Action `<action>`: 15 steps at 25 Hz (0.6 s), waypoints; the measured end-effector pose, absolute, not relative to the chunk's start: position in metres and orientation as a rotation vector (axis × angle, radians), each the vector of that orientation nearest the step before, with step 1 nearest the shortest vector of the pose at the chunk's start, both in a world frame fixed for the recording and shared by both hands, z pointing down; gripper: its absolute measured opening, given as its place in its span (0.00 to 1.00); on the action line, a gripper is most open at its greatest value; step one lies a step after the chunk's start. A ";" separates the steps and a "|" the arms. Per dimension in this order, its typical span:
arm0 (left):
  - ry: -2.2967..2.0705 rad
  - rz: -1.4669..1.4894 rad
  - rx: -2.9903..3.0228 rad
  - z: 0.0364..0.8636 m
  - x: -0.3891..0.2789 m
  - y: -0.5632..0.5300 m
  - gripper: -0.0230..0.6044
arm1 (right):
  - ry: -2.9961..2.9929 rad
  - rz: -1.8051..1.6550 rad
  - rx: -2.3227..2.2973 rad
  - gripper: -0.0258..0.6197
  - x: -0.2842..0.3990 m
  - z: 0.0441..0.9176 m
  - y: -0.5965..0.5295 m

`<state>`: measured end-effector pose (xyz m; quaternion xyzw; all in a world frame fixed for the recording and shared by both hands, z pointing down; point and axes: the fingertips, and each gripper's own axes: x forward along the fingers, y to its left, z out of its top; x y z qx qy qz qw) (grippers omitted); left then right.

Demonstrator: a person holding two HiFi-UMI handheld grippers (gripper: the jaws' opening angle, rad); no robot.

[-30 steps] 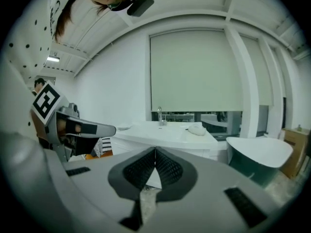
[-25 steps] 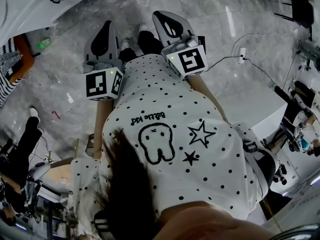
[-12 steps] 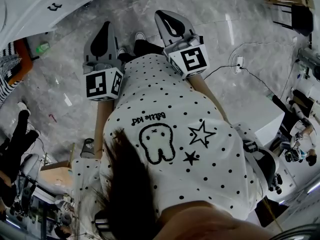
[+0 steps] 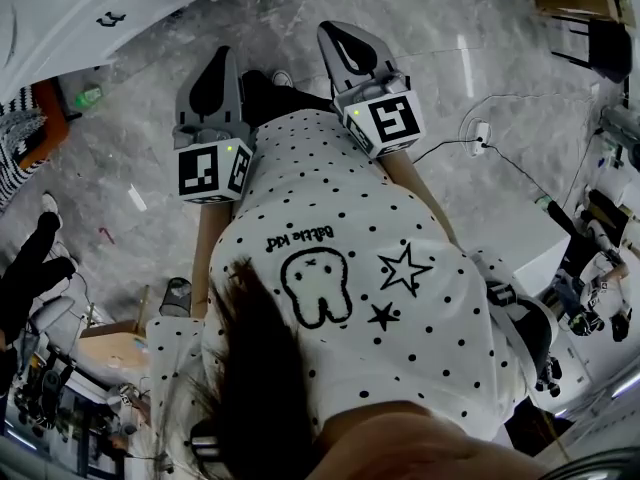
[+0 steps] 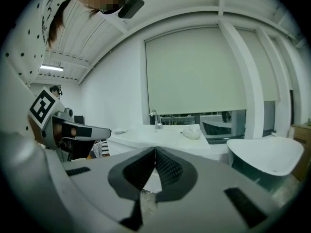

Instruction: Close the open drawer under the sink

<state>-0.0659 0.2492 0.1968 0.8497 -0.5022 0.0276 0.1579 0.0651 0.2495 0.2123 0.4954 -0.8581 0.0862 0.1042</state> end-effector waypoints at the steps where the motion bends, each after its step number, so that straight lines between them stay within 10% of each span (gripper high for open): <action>1: -1.429 0.082 2.433 0.197 -0.064 0.247 0.05 | -2.527 0.257 1.462 0.06 0.065 0.213 0.247; 15: -1.285 0.052 2.465 0.190 -0.069 0.165 0.05 | -2.442 0.280 1.537 0.06 0.055 0.210 0.187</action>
